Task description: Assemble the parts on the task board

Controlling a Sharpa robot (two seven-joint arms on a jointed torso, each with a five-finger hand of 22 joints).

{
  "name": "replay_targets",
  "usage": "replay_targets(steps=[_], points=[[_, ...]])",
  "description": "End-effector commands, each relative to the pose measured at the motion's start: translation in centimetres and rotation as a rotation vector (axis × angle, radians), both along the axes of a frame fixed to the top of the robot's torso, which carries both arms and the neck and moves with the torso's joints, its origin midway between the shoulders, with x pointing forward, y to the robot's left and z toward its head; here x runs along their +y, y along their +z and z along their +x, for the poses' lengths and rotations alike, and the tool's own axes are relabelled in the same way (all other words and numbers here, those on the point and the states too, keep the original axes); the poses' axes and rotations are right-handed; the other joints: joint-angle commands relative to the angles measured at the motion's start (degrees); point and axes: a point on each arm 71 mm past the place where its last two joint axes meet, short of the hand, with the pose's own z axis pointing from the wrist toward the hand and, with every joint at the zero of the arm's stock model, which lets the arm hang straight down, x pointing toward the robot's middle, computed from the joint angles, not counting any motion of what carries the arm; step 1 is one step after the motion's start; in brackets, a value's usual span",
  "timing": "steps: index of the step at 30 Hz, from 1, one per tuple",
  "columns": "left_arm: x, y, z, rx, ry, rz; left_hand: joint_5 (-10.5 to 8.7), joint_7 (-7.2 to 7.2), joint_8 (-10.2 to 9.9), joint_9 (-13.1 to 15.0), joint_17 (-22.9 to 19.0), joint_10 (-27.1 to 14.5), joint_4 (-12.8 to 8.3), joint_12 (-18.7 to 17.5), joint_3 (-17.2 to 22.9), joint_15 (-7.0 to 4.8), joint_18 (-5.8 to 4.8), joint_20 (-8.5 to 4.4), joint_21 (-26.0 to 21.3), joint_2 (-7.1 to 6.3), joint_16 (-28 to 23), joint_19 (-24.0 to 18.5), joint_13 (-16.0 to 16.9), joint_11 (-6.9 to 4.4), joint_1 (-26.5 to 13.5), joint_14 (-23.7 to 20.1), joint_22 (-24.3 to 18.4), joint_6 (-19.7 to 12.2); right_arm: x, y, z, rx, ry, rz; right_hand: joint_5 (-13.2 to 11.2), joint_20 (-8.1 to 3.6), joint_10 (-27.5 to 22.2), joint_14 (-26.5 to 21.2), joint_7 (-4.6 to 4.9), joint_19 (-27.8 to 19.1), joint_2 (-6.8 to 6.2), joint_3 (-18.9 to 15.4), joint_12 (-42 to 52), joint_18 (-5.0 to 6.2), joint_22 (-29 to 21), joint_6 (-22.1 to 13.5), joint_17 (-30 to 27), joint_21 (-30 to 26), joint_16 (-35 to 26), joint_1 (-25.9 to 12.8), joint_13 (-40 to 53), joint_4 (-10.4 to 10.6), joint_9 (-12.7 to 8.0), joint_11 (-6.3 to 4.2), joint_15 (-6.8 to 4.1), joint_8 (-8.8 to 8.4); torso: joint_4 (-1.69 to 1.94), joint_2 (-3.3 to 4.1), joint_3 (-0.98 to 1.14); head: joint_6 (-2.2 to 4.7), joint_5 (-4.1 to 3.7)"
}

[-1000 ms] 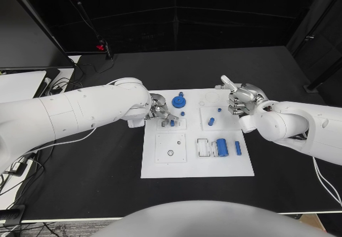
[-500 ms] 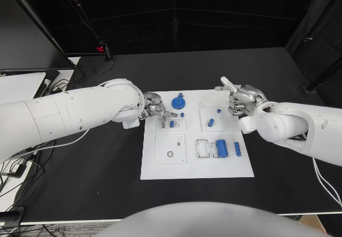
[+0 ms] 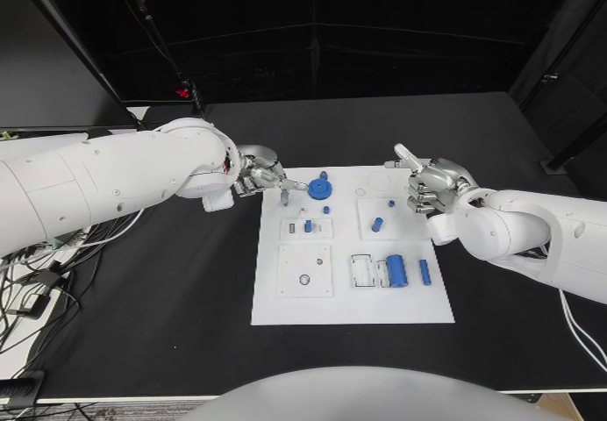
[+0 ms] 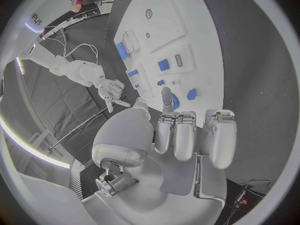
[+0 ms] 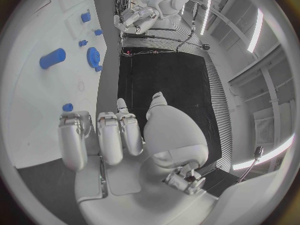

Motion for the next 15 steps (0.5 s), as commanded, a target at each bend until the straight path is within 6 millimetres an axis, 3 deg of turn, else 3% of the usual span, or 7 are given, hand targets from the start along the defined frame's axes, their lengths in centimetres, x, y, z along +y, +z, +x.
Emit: replay_targets(steps=[1,15], points=[[0.1,0.2,0.3,0.044,-0.05,-0.025,-0.38,-0.03,-0.96,-0.66,15.09,6.08,-0.02,-0.13,-0.46,-0.13,-0.37,-0.11,0.18,1.02,0.05,6.07,15.06,-0.37,0.54,6.12,15.1,0.98,0.2,0.1,0.0,0.0,0.008,0.005,0.25,-0.27,6.06,5.85,-0.29,5.95,0.69,-0.33,0.15,-0.41,15.1,0.13,15.09,0.17,0.14,-0.1,15.08,-0.09,-0.06,-0.34,-0.36,0.26,-0.08,0.01,-0.02,0.33,0.49],[0.8,0.4,3.2,0.047,0.032,0.045,-0.62,-1.37,-3.8,-2.82,15.09,6.08,-0.06,-0.13,-4.48,-1.27,-0.37,-1.12,0.18,2.69,0.05,6.07,15.06,-1.67,3.26,6.12,15.1,8.01,0.3,0.1,0.0,0.002,0.009,0.004,0.25,-0.27,6.06,5.85,-0.3,5.95,0.69,-0.34,0.15,-0.41,15.1,0.11,15.09,0.17,0.14,-0.1,15.08,-0.1,-0.06,-0.34,-0.37,0.26,-0.07,0.01,-0.03,1.42,0.94]])
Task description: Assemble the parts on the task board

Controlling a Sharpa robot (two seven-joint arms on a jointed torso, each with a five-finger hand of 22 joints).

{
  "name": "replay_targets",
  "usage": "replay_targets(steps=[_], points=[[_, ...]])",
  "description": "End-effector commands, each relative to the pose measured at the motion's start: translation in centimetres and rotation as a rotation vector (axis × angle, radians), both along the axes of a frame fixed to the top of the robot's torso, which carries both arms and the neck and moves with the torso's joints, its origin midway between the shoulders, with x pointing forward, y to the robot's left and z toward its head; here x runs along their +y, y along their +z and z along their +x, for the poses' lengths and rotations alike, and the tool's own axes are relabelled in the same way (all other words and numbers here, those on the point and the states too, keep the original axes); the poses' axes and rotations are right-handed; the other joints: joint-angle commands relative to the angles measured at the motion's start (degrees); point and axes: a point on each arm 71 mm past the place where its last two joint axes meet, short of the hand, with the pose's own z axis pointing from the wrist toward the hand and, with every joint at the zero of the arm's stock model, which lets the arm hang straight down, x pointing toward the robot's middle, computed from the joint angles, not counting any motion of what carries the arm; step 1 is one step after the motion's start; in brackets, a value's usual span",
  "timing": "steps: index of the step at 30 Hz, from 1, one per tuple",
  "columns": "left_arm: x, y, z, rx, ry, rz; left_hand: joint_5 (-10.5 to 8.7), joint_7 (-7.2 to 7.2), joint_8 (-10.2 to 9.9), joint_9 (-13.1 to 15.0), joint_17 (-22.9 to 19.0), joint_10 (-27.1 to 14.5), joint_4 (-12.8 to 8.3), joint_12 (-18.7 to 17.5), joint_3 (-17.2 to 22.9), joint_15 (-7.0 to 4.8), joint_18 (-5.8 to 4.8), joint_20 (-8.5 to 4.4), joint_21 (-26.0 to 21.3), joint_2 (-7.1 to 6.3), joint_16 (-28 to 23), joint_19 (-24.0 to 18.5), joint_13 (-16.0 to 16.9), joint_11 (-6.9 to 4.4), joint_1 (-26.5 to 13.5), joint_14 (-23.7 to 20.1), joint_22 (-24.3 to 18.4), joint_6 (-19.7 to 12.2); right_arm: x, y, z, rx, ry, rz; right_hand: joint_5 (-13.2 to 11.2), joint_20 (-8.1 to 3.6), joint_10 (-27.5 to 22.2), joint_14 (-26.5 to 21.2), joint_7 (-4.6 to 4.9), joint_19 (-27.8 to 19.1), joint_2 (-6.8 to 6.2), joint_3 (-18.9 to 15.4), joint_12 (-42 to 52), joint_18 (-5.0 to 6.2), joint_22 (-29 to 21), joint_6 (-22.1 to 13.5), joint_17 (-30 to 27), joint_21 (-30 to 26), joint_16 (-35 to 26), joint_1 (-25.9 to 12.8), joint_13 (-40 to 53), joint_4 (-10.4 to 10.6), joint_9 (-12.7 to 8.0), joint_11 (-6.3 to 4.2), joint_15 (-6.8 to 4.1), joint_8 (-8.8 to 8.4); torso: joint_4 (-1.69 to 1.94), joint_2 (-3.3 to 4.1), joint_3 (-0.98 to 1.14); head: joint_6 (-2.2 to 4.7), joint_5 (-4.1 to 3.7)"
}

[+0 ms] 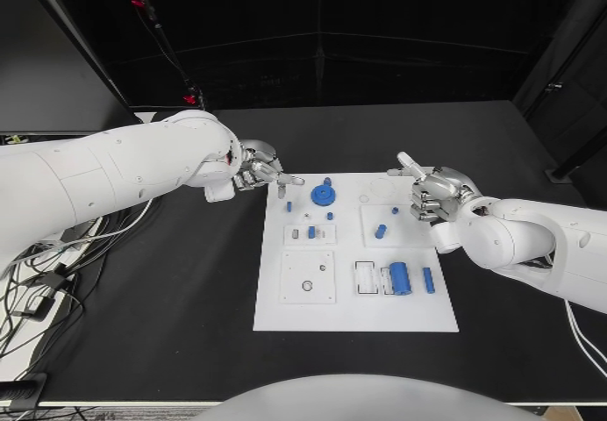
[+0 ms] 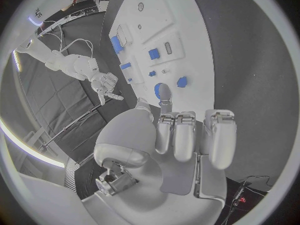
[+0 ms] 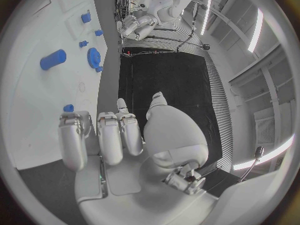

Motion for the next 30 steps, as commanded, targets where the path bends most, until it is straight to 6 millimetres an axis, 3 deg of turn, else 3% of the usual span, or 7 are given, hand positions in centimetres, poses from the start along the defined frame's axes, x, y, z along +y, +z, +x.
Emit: replay_targets(steps=[1,6,16,20,23,30], points=[[0.0,-0.1,0.4,0.034,0.001,0.02,-0.21,-0.09,-0.49,-0.2,15.09,5.99,0.01,-0.14,-0.73,-0.58,-0.37,-0.53,0.18,0.23,0.05,5.86,14.98,-0.59,0.39,6.0,15.05,0.75,0.2,0.1,0.0,-0.003,0.006,0.004,0.23,-0.27,6.06,5.85,-0.32,5.95,0.68,-0.37,0.15,-0.4,15.1,0.1,15.1,0.17,0.14,-0.13,15.08,-0.1,-0.07,-0.34,-0.37,0.27,0.01,-0.06,0.0,0.28,0.1],[0.1,-0.2,1.2,0.044,0.028,0.049,-0.21,-0.13,-0.85,-0.33,15.09,5.99,-0.08,-0.14,-1.13,-0.68,-0.37,-0.64,0.18,0.31,0.05,5.86,14.98,-0.63,0.66,6.0,15.05,0.9,0.2,0.1,0.0,-0.003,0.008,0.005,0.23,-0.27,6.06,5.85,-0.32,5.95,0.68,-0.38,0.15,-0.4,15.1,0.09,15.1,0.17,0.14,-0.13,15.08,-0.1,-0.07,-0.34,-0.37,0.27,-0.03,-0.03,-0.05,0.65,0.18],[0.3,-1.0,1.7,0.047,0.045,0.133,-0.22,-0.16,-1.33,-0.36,15.09,5.99,-0.07,-0.14,-1.87,-0.86,-0.37,-0.8,0.18,0.56,0.05,5.86,14.98,-0.65,1.28,6.0,15.05,1.27,0.3,0.1,0.0,-0.003,0.009,0.005,0.23,-0.27,6.06,5.85,-0.32,5.95,0.68,-0.38,0.15,-0.4,15.1,0.09,15.1,0.17,0.14,-0.13,15.08,-0.1,-0.07,-0.34,-0.37,0.27,0.07,-0.08,0.0,0.6,-0.12],[0.2,-1.4,1.6,0.035,0.05,0.157,-0.17,-0.19,-1.79,-0.29,15.09,5.99,0.09,-0.14,-5.83,-0.84,-0.37,-0.92,0.18,-1.32,0.05,5.86,14.98,-0.69,-3.01,6.0,15.05,2.22,0.3,0.1,0.0,-0.003,0.009,0.005,0.23,-0.27,6.06,5.85,-0.32,5.95,0.68,-0.38,0.15,-0.4,15.1,0.09,15.1,0.17,0.14,-0.13,15.08,-0.1,-0.07,-0.34,-0.37,0.27,0.13,-0.07,0.01,0.55,-0.23],[0.0,-1.6,1.6,0.035,0.048,0.166,-0.13,-0.27,-2.05,-0.24,15.09,5.99,-0.14,-0.14,-6.12,-0.86,-0.37,-0.88,0.18,-0.84,0.05,5.86,14.98,-0.76,-3.09,6.0,15.05,2.65,0.3,0.1,0.0,-0.003,0.009,0.005,0.23,-0.27,6.06,5.85,-0.32,5.95,0.68,-0.38,0.15,-0.4,15.1,0.09,15.1,0.17,0.14,-0.13,15.08,-0.1,-0.07,-0.34,-0.37,0.27,0.1,-0.11,0.0,0.45,-0.25],[-0.3,-2.4,1.3,0.063,0.03,0.179,-0.16,-0.27,-4.23,-0.78,15.09,5.99,-0.62,-0.14,-5.28,-0.96,-0.37,-0.89,0.18,0.82,0.05,5.86,14.98,-0.74,2.26,6.0,15.05,3.11,0.3,0.1,0.0,-0.003,0.009,0.005,0.23,-0.27,6.06,5.85,-0.32,5.95,0.68,-0.38,0.15,-0.4,15.1,0.09,15.1,0.17,0.14,-0.13,15.08,-0.1,-0.07,-0.34,-0.37,0.27,0.06,-0.13,0.0,0.33,-0.25]])
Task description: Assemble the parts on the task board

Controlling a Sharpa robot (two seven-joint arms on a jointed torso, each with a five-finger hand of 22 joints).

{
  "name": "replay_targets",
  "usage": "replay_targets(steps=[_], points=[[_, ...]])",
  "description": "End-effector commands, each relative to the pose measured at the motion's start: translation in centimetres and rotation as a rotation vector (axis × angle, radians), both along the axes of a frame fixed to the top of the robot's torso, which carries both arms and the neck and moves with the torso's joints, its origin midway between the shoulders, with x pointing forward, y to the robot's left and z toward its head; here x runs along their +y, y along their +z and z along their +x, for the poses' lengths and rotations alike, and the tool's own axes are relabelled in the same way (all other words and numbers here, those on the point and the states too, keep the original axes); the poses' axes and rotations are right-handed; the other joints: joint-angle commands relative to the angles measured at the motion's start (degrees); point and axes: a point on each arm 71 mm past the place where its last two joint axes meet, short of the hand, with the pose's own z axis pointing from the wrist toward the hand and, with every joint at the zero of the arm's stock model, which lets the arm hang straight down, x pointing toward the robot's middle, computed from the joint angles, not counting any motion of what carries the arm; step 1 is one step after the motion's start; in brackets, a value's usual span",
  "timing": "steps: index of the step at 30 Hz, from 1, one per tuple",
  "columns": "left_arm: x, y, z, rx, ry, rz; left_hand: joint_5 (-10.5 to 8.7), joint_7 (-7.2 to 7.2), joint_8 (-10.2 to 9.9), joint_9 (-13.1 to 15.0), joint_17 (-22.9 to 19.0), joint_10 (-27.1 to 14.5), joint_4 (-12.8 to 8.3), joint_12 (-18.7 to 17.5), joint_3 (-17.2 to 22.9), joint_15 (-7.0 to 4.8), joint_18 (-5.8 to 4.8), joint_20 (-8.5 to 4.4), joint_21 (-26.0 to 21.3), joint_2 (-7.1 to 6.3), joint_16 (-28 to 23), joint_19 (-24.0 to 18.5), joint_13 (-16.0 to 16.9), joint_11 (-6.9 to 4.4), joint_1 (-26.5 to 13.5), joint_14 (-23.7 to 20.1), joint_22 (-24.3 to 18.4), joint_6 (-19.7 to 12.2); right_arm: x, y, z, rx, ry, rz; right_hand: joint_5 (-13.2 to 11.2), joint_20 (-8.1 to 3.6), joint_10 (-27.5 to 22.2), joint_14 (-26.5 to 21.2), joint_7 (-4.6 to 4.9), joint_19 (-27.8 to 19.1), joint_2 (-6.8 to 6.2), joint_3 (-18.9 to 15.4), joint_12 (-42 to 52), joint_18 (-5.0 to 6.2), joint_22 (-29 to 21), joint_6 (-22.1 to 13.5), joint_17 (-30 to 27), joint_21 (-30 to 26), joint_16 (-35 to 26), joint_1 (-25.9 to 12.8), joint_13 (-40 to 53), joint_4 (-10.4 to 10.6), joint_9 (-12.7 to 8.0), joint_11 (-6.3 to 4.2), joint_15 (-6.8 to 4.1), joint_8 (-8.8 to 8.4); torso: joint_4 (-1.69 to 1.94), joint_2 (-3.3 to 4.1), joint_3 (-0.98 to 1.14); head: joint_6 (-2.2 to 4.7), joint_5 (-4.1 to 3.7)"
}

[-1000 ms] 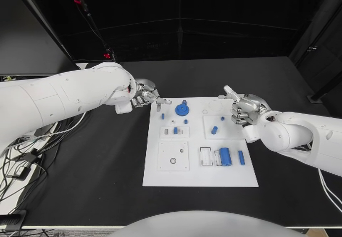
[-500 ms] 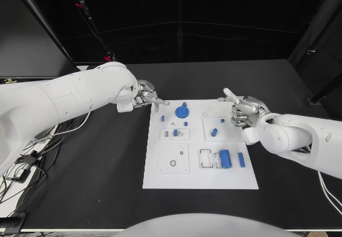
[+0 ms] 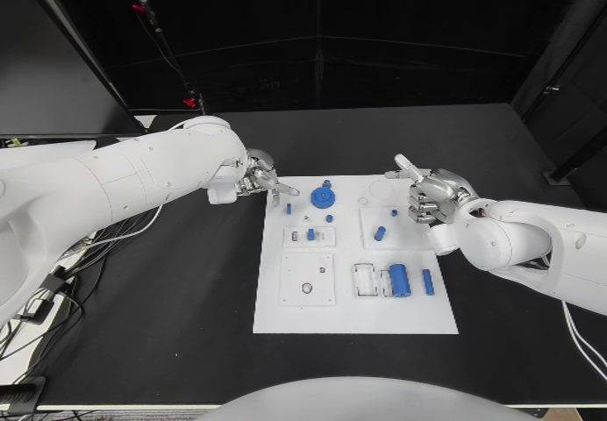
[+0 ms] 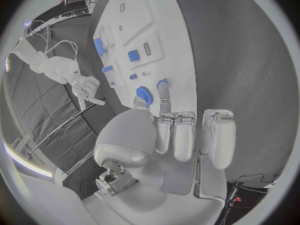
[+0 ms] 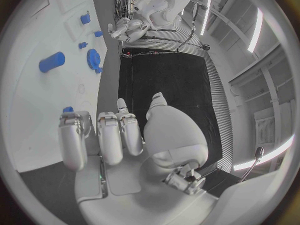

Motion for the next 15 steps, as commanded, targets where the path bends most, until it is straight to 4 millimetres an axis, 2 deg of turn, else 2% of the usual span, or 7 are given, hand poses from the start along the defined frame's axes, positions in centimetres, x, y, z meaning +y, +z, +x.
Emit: replay_targets(steps=[1,6,15], points=[[0.03,-0.3,-0.09,0.018,-0.013,0.034,-0.17,-0.02,-0.5,-0.15,15.09,5.99,-0.07,0.18,0.19,-0.56,-0.37,-0.28,0.18,0.7,0.05,6.08,14.83,-0.32,1.57,6.0,15.06,0.52,0.11,0.11,0.02,-0.005,0.005,0.004,0.23,-0.27,6.06,5.85,-0.32,5.95,0.45,-0.38,0.15,-0.41,15.09,0.09,15.1,0.17,0.14,0.1,15.08,-0.1,-0.08,-0.34,-0.37,0.27,0.01,0.0,0.03,-0.08,-0.06],[-0.05,-0.73,-0.11,0.022,-0.012,0.033,-0.18,-0.02,-0.8,-0.21,15.09,5.99,0.44,0.18,-0.35,-0.56,-0.37,-0.29,0.18,0.99,0.05,6.08,14.83,-0.36,1.36,6.0,15.06,1.03,0.12,0.11,0.02,-0.005,0.005,0.004,0.2,-0.28,6.06,5.85,-0.33,5.95,0.44,-0.45,0.15,-0.41,15.09,0.05,15.1,0.17,0.14,0.04,15.08,-0.1,-0.09,-0.35,-0.37,0.29,0.01,-0.01,0.03,-0.21,-0.15],[-0.22,-1.05,0.01,0.02,-0.013,0.024,-0.15,-0.08,-1.43,-0.26,15.09,5.99,0.57,0.18,-1.18,-0.55,-0.37,-0.26,0.18,2.55,0.05,6.08,14.83,-0.41,0.11,6.0,15.06,1.8,0.17,0.09,0.02,-0.003,0.007,0.003,0.2,-0.28,6.06,5.85,-0.33,5.95,0.45,-0.47,0.15,-0.41,15.09,0.04,15.1,0.17,0.14,0.02,15.08,-0.1,-0.09,-0.35,-0.37,0.3,-0.05,0.01,0.02,-0.27,-0.18]])
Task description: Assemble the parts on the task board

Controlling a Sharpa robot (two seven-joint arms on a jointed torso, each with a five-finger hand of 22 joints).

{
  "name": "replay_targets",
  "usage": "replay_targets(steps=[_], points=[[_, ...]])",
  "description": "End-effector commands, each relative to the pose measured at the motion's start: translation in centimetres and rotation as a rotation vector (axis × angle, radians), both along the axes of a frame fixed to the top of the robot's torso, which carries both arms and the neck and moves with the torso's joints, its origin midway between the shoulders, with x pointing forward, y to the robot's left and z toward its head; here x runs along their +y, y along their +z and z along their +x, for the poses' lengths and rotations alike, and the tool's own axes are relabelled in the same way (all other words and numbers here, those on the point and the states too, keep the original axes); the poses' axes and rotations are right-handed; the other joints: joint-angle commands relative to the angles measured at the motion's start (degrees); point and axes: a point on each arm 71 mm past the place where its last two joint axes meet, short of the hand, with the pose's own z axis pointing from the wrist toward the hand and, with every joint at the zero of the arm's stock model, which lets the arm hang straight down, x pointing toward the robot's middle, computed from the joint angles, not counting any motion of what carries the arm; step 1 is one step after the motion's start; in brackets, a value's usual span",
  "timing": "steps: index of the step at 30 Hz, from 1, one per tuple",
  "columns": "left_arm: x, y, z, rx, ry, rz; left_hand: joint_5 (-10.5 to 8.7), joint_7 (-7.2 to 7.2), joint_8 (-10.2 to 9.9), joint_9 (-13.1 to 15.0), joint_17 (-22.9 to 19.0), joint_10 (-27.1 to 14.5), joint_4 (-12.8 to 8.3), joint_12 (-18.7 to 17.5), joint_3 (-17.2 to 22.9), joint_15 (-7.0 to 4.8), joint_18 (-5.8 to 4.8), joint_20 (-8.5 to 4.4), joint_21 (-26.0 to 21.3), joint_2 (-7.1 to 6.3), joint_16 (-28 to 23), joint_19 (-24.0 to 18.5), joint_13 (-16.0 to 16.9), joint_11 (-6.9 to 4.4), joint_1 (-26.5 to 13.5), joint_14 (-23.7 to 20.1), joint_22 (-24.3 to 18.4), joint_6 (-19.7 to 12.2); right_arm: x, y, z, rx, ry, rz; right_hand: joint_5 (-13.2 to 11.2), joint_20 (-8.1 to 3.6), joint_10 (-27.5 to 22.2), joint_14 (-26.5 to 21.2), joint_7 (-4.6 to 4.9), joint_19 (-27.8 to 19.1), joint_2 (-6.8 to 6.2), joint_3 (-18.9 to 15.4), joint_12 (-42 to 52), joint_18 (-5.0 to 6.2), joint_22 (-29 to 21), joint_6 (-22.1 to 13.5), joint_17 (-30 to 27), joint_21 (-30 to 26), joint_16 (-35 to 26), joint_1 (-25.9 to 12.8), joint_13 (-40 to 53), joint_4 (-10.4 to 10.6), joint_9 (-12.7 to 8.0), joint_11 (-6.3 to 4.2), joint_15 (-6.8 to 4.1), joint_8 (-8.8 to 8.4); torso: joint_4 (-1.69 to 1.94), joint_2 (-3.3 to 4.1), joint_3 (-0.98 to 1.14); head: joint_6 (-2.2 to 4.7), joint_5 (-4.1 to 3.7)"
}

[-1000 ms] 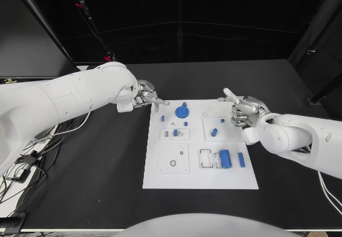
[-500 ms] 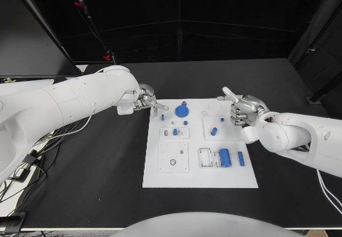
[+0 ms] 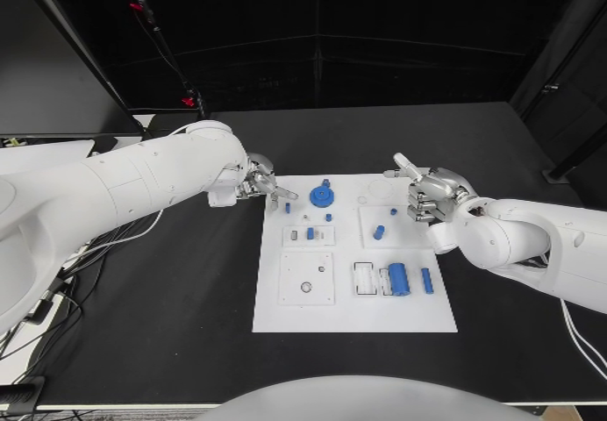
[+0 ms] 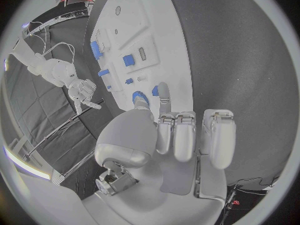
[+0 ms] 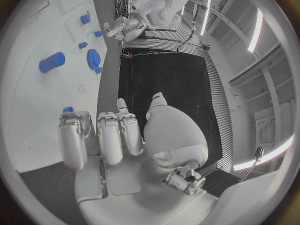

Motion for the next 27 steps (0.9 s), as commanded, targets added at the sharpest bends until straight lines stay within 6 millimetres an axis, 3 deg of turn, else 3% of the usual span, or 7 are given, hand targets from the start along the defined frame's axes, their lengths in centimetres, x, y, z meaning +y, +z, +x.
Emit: replay_targets(steps=[1,13,21,27], points=[[-0.14,0.03,0.06,0.002,-0.013,0.001,-0.14,-0.03,-0.53,-0.09,15.09,5.98,0.08,-0.35,-0.45,-0.55,-0.37,-0.24,0.18,1.21,0.05,6.09,14.82,-0.42,-0.32,6.01,15.08,0.59,0.17,0.1,0.02,-0.004,0.007,0.004,0.2,-0.28,6.06,5.85,-0.33,5.95,0.45,-0.31,0.15,-0.4,15.1,0.04,15.1,0.17,0.14,0.02,15.08,0.06,-0.09,-0.35,-0.37,0.3,-0.05,0.02,-0.01,-0.04,0.01],[-0.49,-0.24,0.17,0.006,-0.008,0.009,0.38,-0.04,-1.06,-0.06,15.09,5.98,-0.16,-0.35,-0.9,-0.46,-0.37,-0.14,0.18,1.37,0.05,6.09,14.82,-0.4,-0.43,6.01,15.08,1.05,0.27,0.08,0.05,-0.004,0.009,0.004,0.2,-0.28,6.06,5.85,-0.33,5.95,0.45,-0.31,0.15,-0.4,15.1,0.04,15.1,0.17,0.14,0.02,15.08,0.06,-0.09,-0.35,-0.37,0.3,-0.01,0.0,0.0,-0.19,-0.22],[-0.66,-0.59,0.06,0.031,-0.013,0.026,2.21,0.02,-1.94,-0.02,15.09,5.98,-0.07,-0.35,-0.86,-0.36,-0.37,0.03,0.18,1.89,0.05,6.09,14.82,-0.33,-0.05,6.01,15.08,1.38,0.31,0.07,0.07,-0.004,0.01,0.004,0.2,-0.28,6.06,5.85,-0.33,5.95,0.45,-0.31,0.15,-0.4,15.1,0.04,15.1,0.17,0.14,0.02,15.08,0.06,-0.09,-0.35,-0.37,0.3,0.0,-0.04,0.02,-0.34,-0.26],[-0.7,-0.75,-0.02,0.039,-0.016,0.028,2.27,0.03,-1.97,-0.01,15.09,5.98,-0.08,-0.35,-0.86,-0.36,-0.37,0.04,0.18,1.9,0.05,6.09,14.82,-0.32,-0.04,6.01,15.08,1.38,0.35,0.07,0.08,-0.004,0.01,0.004,0.2,-0.28,6.06,5.85,-0.33,5.95,0.45,-0.31,0.15,-0.4,15.1,0.04,15.1,0.17,0.14,0.02,15.08,0.06,-0.09,-0.35,-0.37,0.3,-0.04,-0.02,0.0,-0.35,-0.24]])
